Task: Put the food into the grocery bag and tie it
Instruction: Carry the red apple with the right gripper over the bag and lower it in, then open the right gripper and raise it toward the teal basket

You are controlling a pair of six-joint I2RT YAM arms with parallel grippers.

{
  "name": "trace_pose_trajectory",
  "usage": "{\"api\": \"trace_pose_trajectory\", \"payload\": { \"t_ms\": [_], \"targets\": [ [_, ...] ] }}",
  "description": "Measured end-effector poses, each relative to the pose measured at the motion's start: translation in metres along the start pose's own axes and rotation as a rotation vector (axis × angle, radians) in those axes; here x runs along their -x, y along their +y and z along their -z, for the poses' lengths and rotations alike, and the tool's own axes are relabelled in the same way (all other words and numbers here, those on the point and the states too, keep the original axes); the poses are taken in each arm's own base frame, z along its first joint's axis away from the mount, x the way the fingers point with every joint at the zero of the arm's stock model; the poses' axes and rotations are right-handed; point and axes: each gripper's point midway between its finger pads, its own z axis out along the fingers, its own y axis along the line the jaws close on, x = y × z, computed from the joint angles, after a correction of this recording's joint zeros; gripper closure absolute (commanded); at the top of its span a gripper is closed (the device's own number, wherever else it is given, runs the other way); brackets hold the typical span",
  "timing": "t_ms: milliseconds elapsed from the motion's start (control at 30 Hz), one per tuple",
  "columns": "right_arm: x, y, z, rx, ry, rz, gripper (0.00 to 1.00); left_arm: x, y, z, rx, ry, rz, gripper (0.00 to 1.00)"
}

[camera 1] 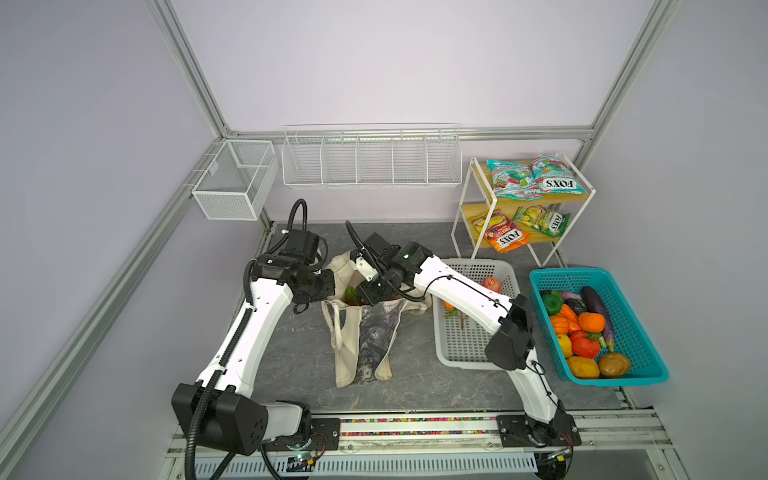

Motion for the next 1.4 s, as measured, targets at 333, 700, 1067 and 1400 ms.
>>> {"api": "trace_pose_trajectory", "payload": {
  "t_ms": [333, 700, 1067, 1400],
  "targets": [
    [-0.033, -0.015, -0.052, -0.007, 0.127, -0.041, 0.50, 0.000, 0.001, 0.000, 0.007, 0.000, -0.001, 1.00],
    [-0.030, -0.016, -0.055, -0.010, 0.114, -0.042, 0.09, 0.000, 0.001, -0.001, 0.008, 0.002, -0.001, 1.00],
    [-0.016, -0.022, -0.043, -0.056, 0.030, -0.008, 0.12, 0.002, 0.002, -0.002, 0.014, 0.006, -0.005, 1.00],
    [0.025, -0.045, 0.088, -0.065, -0.241, -0.095, 0.12, 0.002, 0.006, -0.002, 0.040, 0.006, -0.015, 1.00]
  ]
}}
